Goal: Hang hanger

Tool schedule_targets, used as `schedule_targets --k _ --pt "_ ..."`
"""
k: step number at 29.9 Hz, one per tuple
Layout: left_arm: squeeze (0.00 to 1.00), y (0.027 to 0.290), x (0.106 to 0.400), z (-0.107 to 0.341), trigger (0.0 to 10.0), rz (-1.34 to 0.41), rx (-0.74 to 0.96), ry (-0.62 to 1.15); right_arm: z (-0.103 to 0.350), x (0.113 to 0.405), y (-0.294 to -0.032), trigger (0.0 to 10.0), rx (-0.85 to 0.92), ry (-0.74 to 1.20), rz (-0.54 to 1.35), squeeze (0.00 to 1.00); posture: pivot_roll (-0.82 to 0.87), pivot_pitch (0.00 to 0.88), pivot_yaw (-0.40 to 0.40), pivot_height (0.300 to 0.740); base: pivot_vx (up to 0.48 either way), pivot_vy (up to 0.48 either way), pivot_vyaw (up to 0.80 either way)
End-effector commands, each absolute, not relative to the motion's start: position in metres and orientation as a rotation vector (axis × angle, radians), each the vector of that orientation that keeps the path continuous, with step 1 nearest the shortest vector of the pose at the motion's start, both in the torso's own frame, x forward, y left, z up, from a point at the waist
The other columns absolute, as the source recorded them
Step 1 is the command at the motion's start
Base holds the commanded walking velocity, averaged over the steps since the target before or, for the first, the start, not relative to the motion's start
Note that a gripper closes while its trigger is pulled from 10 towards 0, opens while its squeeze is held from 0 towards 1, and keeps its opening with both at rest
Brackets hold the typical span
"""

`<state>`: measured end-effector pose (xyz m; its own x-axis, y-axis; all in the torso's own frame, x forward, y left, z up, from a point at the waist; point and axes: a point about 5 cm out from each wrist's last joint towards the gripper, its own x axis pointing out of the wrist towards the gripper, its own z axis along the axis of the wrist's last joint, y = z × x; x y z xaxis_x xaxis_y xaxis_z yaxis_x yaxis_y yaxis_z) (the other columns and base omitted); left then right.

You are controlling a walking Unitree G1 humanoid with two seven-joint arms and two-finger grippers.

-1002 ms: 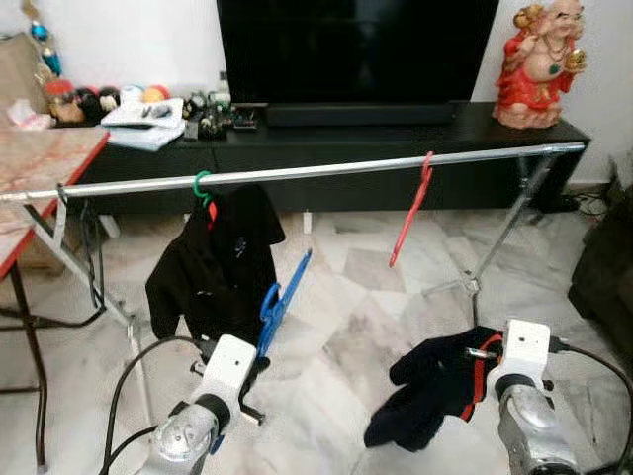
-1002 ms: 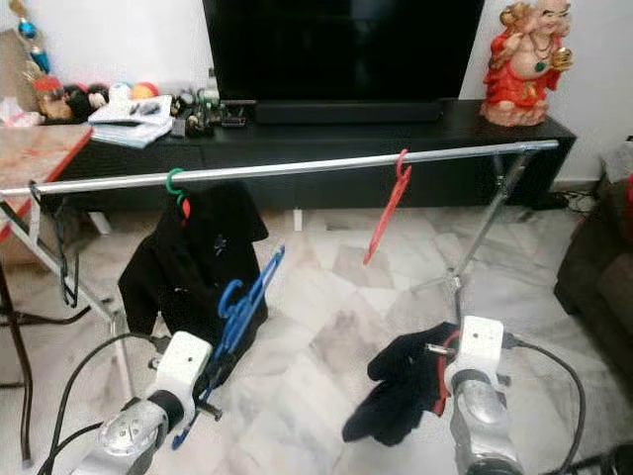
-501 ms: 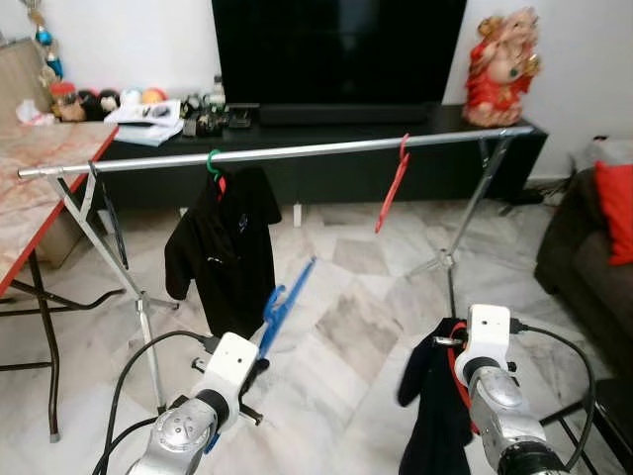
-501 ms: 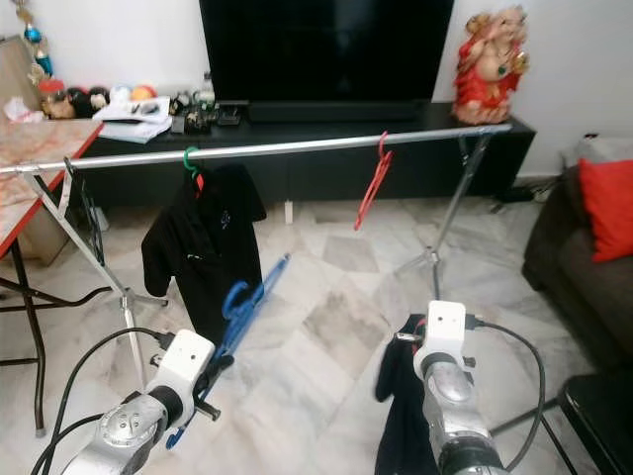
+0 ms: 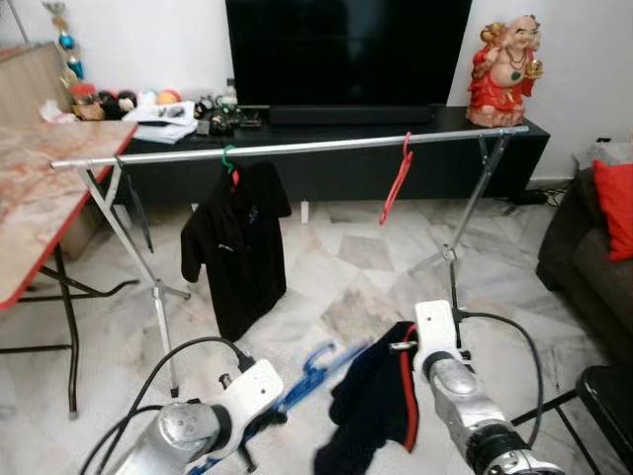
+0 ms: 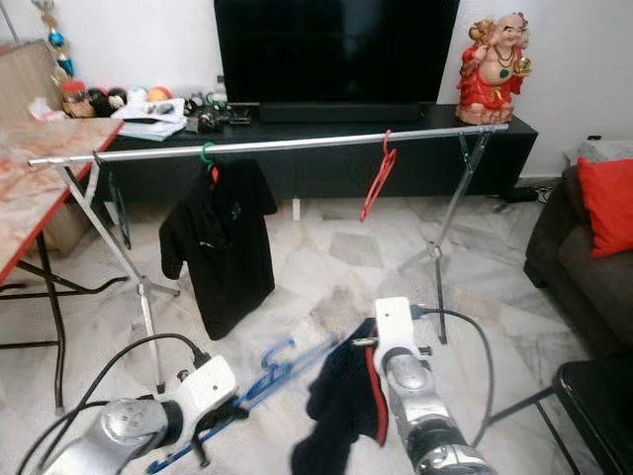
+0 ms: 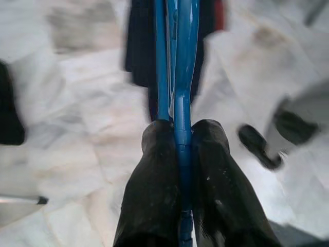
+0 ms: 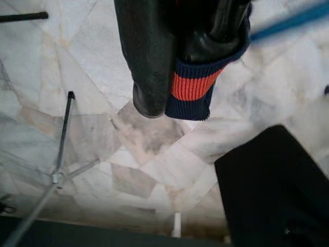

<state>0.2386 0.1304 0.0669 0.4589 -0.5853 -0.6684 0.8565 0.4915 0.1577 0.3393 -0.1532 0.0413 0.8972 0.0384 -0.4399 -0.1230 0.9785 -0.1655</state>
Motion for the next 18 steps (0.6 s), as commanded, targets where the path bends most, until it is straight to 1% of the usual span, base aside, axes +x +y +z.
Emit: schedule_targets --k 1,4,6,9,13,18 --pt "0.0 0.121 0.236 0.073 10.0 -1.028 0.558 0.582 0.053 0.348 -0.146 10.0 -0.206 0.414 0.098 0.0 0.16 0.0 -0.012 0.74 0.0 0.0 0.0" --pt "0.0 0.115 0.229 0.075 10.0 -1.132 0.574 0.609 0.053 0.349 -0.141 10.0 -0.221 0.416 0.11 0.0 0.16 0.0 -0.012 0.74 0.0 0.0 0.0" --pt "0.0 0.114 0.228 0.075 10.0 -1.149 0.579 0.61 0.053 0.349 -0.141 10.0 -0.222 0.416 0.111 0.0 0.16 0.0 -0.014 0.74 0.0 0.0 0.0" --pt "0.0 0.102 0.222 0.081 10.0 -1.253 0.542 0.607 0.052 0.349 -0.138 10.0 -0.228 0.42 0.114 0.0 0.16 0.0 -0.016 0.74 0.0 0.0 0.0" --pt "0.0 0.094 0.219 0.082 10.0 -1.304 0.566 0.604 0.052 0.349 -0.137 10.0 -0.231 0.423 0.113 0.0 0.16 0.0 -0.02 0.74 0.0 0.0 0.0" --pt "0.0 0.08 0.217 0.086 10.0 -1.356 0.54 0.575 0.052 0.349 -0.137 10.0 -0.233 0.425 0.108 0.0 0.15 0.0 -0.017 0.74 0.0 0.0 0.0"
